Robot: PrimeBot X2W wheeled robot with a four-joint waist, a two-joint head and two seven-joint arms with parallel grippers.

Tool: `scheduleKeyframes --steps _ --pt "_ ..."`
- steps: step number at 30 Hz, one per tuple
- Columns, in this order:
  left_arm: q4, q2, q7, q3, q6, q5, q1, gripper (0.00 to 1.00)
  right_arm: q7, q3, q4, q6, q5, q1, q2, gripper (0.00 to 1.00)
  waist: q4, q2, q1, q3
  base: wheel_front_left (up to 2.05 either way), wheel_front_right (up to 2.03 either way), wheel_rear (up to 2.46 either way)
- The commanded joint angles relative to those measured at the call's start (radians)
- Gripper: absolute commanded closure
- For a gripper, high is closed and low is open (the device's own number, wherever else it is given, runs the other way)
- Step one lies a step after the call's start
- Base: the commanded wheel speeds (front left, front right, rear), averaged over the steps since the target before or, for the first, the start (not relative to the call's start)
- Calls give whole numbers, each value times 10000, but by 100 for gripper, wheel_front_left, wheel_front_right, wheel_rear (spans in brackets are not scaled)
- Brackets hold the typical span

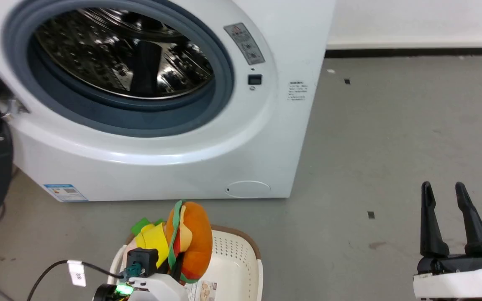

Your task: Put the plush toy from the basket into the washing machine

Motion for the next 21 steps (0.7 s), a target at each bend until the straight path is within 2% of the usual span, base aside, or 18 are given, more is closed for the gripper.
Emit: scheduleKeyframes --steps 1,4,7,15,21 --pt "-329 88 -54 96 103 99 184 100 -44 -6 -33 -6 9 146 -1 0 203 0 2 -226 0 0 0" --pt "-1609 202 -55 450 300 320 617 100 -44 9 -44 -6 56 222 -1 0 296 0 2 -367 0 0 0" --pt "-2862 210 -55 809 180 386 1025 100 -44 39 -70 -6 107 255 -1 0 336 0 2 -467 0 0 0" --pt "-5683 471 -56 1780 322 907 1270 100 -44 183 -259 -6 149 171 -1 0 194 0 2 -131 0 0 0" --pt "-6819 887 -56 2362 248 1187 590 100 -44 301 -441 -6 90 -138 -1 0 -113 0 2 588 0 0 0"
